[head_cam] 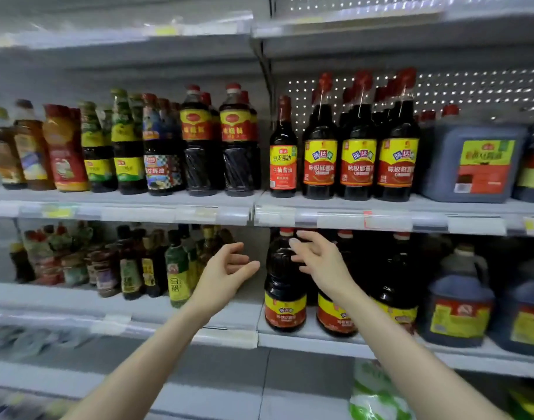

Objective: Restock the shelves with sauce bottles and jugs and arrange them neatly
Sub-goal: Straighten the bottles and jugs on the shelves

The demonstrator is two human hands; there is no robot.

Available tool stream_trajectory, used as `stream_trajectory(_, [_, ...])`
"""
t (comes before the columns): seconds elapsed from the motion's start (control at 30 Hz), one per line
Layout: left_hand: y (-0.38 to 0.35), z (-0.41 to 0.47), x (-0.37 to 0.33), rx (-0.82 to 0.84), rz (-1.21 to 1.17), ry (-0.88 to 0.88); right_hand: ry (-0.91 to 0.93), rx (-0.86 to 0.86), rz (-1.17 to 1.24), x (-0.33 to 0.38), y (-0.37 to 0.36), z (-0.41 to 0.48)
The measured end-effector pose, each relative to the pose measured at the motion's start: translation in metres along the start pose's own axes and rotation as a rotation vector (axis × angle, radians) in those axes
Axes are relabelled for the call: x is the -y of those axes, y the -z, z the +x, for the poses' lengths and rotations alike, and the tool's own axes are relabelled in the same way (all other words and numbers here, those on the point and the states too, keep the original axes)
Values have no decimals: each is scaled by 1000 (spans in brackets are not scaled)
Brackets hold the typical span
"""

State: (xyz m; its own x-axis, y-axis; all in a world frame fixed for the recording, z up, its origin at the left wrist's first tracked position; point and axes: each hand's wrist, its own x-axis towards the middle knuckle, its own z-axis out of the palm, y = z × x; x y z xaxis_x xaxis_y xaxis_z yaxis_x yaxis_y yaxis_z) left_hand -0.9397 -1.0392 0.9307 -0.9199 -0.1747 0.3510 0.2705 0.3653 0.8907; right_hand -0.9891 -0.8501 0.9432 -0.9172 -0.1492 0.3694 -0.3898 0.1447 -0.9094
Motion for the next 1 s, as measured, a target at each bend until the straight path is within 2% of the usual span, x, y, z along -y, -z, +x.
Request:
stream_trajectory(0.2, [-21,21,66,170,-61,90,-142,-108,-127,-56,-15,-7])
stream_trajectory(0.47, [-57,45,128,264,-85,155,-303,-183,-125,-124,-31,4])
stream_trajectory(0.73, [-87,73,173,327,-168,182,-282,-185,19,-176,-38,32])
stream_trajectory(1.0, [-118,93,212,384,-286,101,-266,-152,31,-218,-40,51])
